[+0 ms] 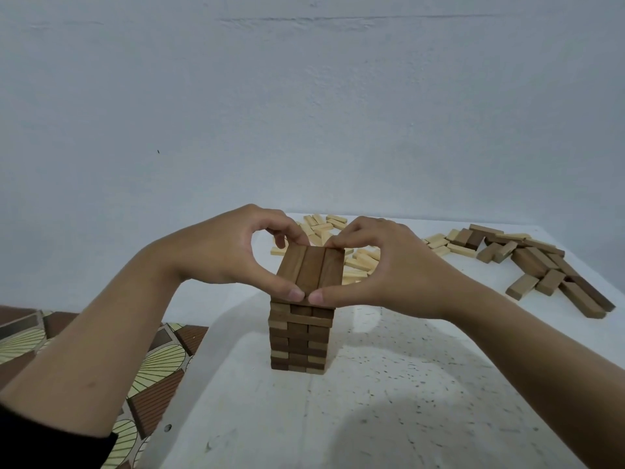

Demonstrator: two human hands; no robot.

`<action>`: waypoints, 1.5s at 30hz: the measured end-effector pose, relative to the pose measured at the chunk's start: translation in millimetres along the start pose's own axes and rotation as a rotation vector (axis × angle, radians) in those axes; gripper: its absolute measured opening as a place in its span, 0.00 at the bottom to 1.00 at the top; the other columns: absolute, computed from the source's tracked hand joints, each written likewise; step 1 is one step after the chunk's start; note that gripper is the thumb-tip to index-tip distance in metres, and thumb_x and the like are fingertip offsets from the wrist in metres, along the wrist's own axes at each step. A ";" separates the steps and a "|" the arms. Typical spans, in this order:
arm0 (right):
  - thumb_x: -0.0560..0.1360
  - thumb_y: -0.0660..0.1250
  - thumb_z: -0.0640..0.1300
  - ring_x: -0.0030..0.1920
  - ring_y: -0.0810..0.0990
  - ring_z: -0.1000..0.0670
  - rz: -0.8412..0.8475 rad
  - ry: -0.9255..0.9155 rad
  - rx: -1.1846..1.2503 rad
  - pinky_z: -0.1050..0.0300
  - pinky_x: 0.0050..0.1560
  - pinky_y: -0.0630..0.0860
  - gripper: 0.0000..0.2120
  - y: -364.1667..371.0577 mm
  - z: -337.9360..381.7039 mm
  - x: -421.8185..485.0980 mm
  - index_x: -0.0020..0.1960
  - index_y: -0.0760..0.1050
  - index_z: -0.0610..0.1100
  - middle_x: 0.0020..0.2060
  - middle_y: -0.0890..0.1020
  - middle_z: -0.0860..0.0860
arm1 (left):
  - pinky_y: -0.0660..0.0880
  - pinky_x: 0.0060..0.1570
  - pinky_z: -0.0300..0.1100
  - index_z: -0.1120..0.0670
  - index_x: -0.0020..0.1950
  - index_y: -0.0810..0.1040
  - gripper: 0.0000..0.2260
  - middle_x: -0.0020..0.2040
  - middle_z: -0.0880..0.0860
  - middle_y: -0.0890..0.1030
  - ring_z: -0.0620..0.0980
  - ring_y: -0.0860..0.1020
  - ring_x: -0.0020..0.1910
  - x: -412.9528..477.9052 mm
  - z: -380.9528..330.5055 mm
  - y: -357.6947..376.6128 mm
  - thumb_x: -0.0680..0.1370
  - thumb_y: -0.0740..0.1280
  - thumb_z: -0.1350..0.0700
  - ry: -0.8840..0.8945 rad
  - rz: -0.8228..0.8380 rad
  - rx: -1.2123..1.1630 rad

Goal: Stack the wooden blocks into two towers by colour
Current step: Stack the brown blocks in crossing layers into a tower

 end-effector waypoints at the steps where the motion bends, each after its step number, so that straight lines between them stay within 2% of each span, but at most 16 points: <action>1: 0.59 0.77 0.69 0.62 0.70 0.61 -0.004 0.002 0.006 0.46 0.71 0.65 0.34 0.2 -0.6 -0.2 0.62 0.79 0.58 0.56 0.76 0.64 | 0.71 0.65 0.54 0.36 0.57 0.80 0.29 0.56 0.43 0.79 0.43 0.75 0.62 0.2 0.5 0.4 0.58 0.78 0.31 0.001 0.004 -0.004; 6: 0.58 0.76 0.71 0.64 0.71 0.59 -0.014 -0.003 0.023 0.45 0.71 0.65 0.37 2.3 -3.8 -0.5 0.64 0.79 0.58 0.55 0.77 0.64 | 0.71 0.65 0.56 0.36 0.58 0.80 0.31 0.57 0.44 0.80 0.44 0.75 0.62 0.4 3.8 1.8 0.57 0.79 0.31 -0.001 0.001 -0.023; 15: 0.55 0.71 0.76 0.61 0.72 0.59 -0.038 -0.020 0.029 0.44 0.69 0.66 0.38 2.8 -4.8 -0.7 0.60 0.81 0.60 0.54 0.78 0.63 | 0.71 0.65 0.57 0.35 0.58 0.80 0.31 0.58 0.45 0.80 0.44 0.76 0.62 -0.5 6.4 1.7 0.57 0.79 0.30 -0.006 0.000 -0.037; 19: 0.55 0.70 0.79 0.61 0.73 0.59 -0.060 -0.031 0.034 0.42 0.69 0.67 0.40 4.4 -9.2 -0.7 0.62 0.80 0.60 0.54 0.78 0.63 | 0.71 0.66 0.55 0.34 0.59 0.79 0.33 0.59 0.43 0.79 0.42 0.75 0.63 -0.2 8.4 1.7 0.56 0.78 0.29 -0.017 0.000 -0.019; 22: 0.53 0.70 0.80 0.65 0.72 0.59 -0.079 -0.016 0.060 0.43 0.70 0.67 0.43 4.1 -13.6 -0.3 0.63 0.79 0.62 0.57 0.78 0.65 | 0.71 0.67 0.53 0.33 0.60 0.79 0.33 0.59 0.42 0.79 0.41 0.74 0.63 -0.6 7.9 1.5 0.56 0.78 0.28 -0.012 0.000 -0.010; 24: 0.54 0.71 0.80 0.65 0.73 0.61 -0.096 -0.013 0.107 0.46 0.69 0.69 0.41 1.5 -15.9 -0.1 0.63 0.79 0.63 0.57 0.78 0.66 | 0.71 0.64 0.49 0.35 0.60 0.79 0.31 0.59 0.42 0.79 0.43 0.75 0.62 -1.3 3.6 0.4 0.59 0.77 0.30 0.028 -0.017 -0.040; 27: 0.60 0.71 0.76 0.59 0.76 0.64 -0.140 -0.026 0.188 0.60 0.57 0.70 0.34 -5.2 -17.3 -1.1 0.61 0.80 0.62 0.53 0.81 0.65 | 0.68 0.59 0.44 0.37 0.60 0.80 0.24 0.58 0.43 0.80 0.45 0.76 0.61 -2.8 -2.9 -4.4 0.65 0.74 0.33 0.077 -0.102 -0.144; 31: 0.66 0.69 0.72 0.57 0.78 0.65 -0.213 -0.032 0.281 0.65 0.52 0.67 0.25 -9.3 -19.9 -4.0 0.58 0.82 0.61 0.52 0.82 0.64 | 0.70 0.58 0.52 0.41 0.58 0.82 0.15 0.58 0.45 0.82 0.48 0.77 0.60 -3.3 -11.8 -7.1 0.75 0.68 0.37 0.123 -0.214 -0.244; 35: 0.69 0.69 0.68 0.58 0.79 0.63 -0.208 -0.033 0.316 0.62 0.56 0.70 0.21 -10.2 -24.5 -10.4 0.58 0.81 0.60 0.54 0.83 0.62 | 0.72 0.59 0.59 0.43 0.59 0.82 0.11 0.58 0.44 0.83 0.47 0.77 0.61 -3.4 -19.6 -3.6 0.80 0.66 0.42 0.099 -0.252 -0.244; 40: 0.67 0.74 0.67 0.64 0.75 0.62 -0.113 -0.056 0.253 0.56 0.63 0.69 0.26 -2.2 -30.2 -19.1 0.63 0.77 0.63 0.59 0.80 0.65 | 0.72 0.64 0.63 0.44 0.59 0.82 0.12 0.58 0.41 0.83 0.43 0.78 0.62 -6.9 -19.0 1.6 0.79 0.64 0.43 0.040 -0.258 -0.271; 45: 0.67 0.75 0.65 0.65 0.74 0.63 -0.115 -0.085 0.240 0.58 0.63 0.69 0.28 3.8 -26.6 -18.7 0.65 0.75 0.63 0.61 0.78 0.68 | 0.71 0.68 0.62 0.42 0.58 0.83 0.12 0.59 0.41 0.83 0.43 0.78 0.64 -14.6 -11.1 8.0 0.79 0.65 0.41 0.032 -0.245 -0.321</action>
Point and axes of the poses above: each hand's wrist, its own x-axis towards the middle knuckle, its own y-axis out of the palm, z = x × y, the point moved 6 cm from there along x, towards the middle knuckle
